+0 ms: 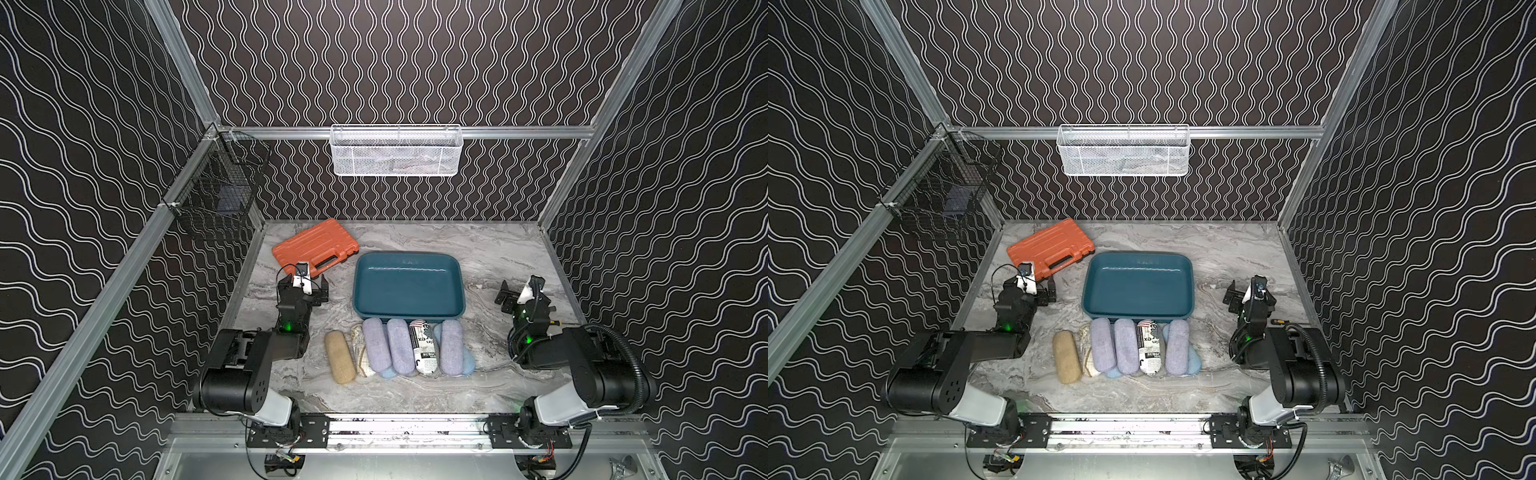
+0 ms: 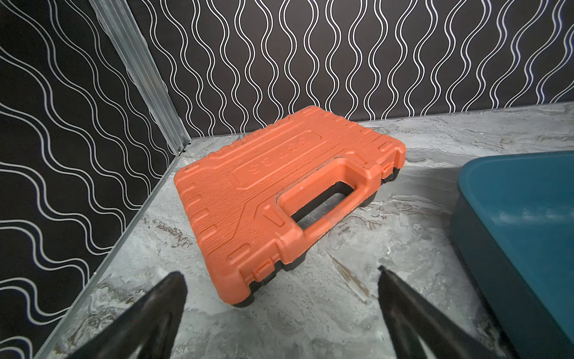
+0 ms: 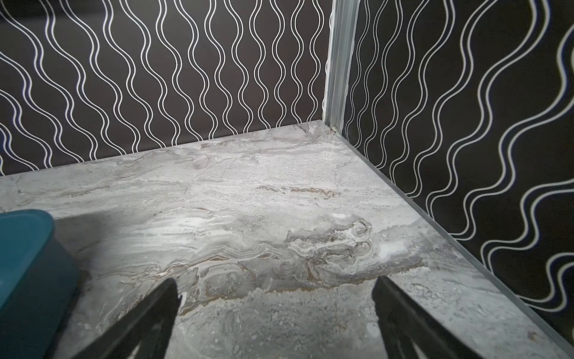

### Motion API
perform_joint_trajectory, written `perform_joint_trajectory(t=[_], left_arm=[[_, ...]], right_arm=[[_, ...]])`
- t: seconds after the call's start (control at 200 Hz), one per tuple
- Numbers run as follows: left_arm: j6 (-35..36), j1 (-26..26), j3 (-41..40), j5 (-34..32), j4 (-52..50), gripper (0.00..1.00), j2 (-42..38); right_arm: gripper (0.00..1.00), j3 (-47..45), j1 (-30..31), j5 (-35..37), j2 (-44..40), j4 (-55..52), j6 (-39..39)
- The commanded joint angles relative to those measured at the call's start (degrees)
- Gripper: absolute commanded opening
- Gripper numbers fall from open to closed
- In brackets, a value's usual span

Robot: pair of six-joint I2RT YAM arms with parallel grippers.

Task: Put the glasses cases into the storage boxes
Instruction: Pick up the glasses case.

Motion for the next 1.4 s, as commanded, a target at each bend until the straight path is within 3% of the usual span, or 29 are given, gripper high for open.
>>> perform_joint_trajectory(t=[0.0, 0.13, 0.235, 0.315, 0.42, 0.5, 0.721, 0.851, 0.976, 1.076, 1.216, 1.391], left_arm=[[0.1, 0.1, 0.3, 0.4, 1.0, 0.99, 0.3], [0.1, 0.1, 0.1, 0.3, 1.3, 0.99, 0.1], [-0.6, -0.1, 1.7, -1.8, -3.4, 0.99, -2.4], [-1.3, -0.6, 4.8, -5.1, -12.8, 0.99, -5.8], [-1.5, -3.2, 9.3, -12.1, -22.8, 0.99, -9.1], [-3.9, -5.0, 12.3, -15.7, -28.7, 0.99, -11.2], [-14.5, -8.1, 13.4, -14.6, -34.0, 0.99, -17.6], [-15.7, -9.6, 12.6, -12.2, -33.0, 0.99, -18.0], [-15.6, -9.7, 12.1, -11.9, -31.2, 0.99, -16.3], [-15.3, -9.6, 12.2, -11.8, -31.1, 0.99, -15.7], [-15.9, -9.7, 11.4, -11.2, -29.7, 0.99, -16.2], [-16.6, -9.7, 10.9, -10.1, -29.6, 0.99, -16.4]], right_arm=[[0.99, 0.2, 0.0, -0.7, -0.2, 0.5, 0.7], [0.99, 0.1, 0.0, -1.5, -1.1, 1.3, -0.6], [0.99, 4.2, 1.0, -3.2, -8.5, -13.0, -2.4], [0.99, 8.7, 4.9, 2.7, -10.9, -23.4, -3.5], [0.99, 11.5, 11.8, 12.5, -11.7, -24.8, -3.0], [1.00, 14.7, 14.1, 10.0, -13.2, -31.3, -0.3], [1.00, 18.5, 15.9, -2.7, -20.3, -48.2, 8.8], [1.00, 23.9, 19.6, -3.0, -23.4, -64.6, 9.5], [1.00, 21.6, 24.9, -1.0, -30.6, -66.4, 8.5], [0.99, 19.7, 25.1, -3.2, -35.3, -67.9, 11.3], [0.99, 19.9, 25.1, -8.1, -36.4, -74.8, 15.6], [0.99, 18.9, 30.8, -8.9, -36.1, -79.7, 18.5]])
